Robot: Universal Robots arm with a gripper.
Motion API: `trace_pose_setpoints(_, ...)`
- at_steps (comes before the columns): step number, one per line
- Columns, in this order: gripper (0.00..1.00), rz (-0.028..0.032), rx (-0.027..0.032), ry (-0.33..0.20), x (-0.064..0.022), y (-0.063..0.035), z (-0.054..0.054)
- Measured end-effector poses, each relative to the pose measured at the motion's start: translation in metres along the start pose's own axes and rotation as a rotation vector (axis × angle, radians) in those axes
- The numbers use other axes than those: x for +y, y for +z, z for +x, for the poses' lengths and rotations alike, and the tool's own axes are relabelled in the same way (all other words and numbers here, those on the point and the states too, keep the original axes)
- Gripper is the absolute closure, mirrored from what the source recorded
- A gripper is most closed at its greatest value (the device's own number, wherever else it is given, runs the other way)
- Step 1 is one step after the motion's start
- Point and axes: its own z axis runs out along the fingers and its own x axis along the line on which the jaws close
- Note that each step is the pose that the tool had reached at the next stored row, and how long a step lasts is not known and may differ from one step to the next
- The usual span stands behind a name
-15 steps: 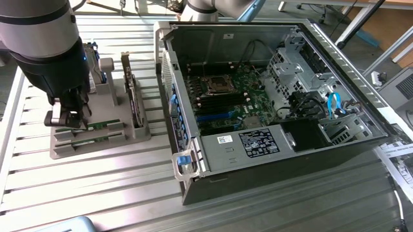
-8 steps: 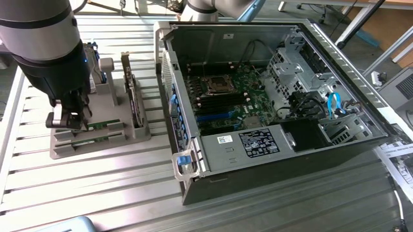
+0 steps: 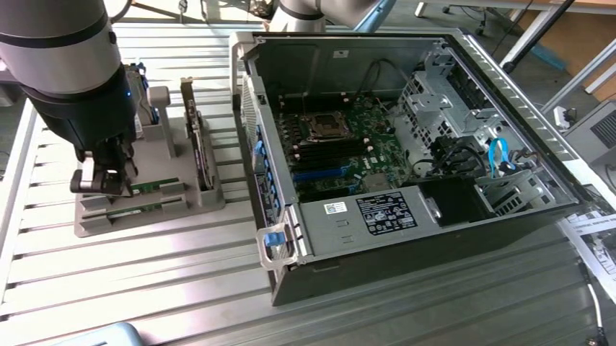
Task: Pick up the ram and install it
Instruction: 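Pick up the ram and move it above insertion slot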
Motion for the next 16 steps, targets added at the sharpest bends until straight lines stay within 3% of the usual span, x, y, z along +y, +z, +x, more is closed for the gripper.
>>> trace_pose_setpoints(16, 0.64, -0.0001, 0.0002, -0.005, -0.0001, 0.0105, 0.0001)
